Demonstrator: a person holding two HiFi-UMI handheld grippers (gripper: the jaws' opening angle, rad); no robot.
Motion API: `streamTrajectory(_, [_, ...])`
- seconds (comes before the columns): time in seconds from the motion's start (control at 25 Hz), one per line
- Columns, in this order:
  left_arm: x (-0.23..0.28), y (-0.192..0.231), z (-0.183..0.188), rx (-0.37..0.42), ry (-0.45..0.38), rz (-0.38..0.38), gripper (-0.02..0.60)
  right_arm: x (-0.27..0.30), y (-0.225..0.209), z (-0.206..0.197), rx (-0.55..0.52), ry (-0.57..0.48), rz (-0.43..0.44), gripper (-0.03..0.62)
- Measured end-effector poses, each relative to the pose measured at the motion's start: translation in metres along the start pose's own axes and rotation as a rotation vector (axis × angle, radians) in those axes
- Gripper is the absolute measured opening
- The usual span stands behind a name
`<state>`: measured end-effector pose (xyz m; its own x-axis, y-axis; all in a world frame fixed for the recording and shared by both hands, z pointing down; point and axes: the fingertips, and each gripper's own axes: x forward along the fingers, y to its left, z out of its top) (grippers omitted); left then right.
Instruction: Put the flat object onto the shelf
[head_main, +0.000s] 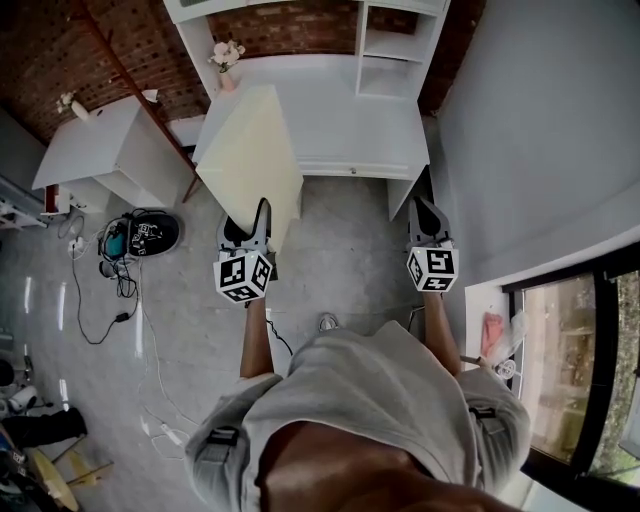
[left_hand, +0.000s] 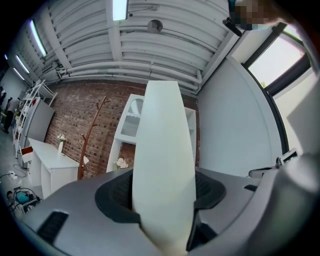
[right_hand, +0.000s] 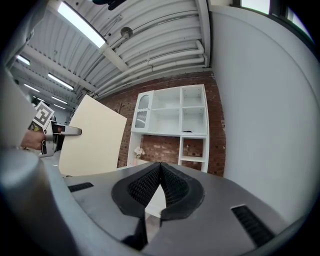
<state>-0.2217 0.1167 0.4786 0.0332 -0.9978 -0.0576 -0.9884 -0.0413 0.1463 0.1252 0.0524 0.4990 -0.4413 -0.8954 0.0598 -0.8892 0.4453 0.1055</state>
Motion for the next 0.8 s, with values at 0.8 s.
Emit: streamTrajectory(0.8, [0.08,0.057,-0.009,-0.013,0.02,-0.022,0.275,0.082,0.012,-0.013,-0.004,0.036,-0.029,0.028])
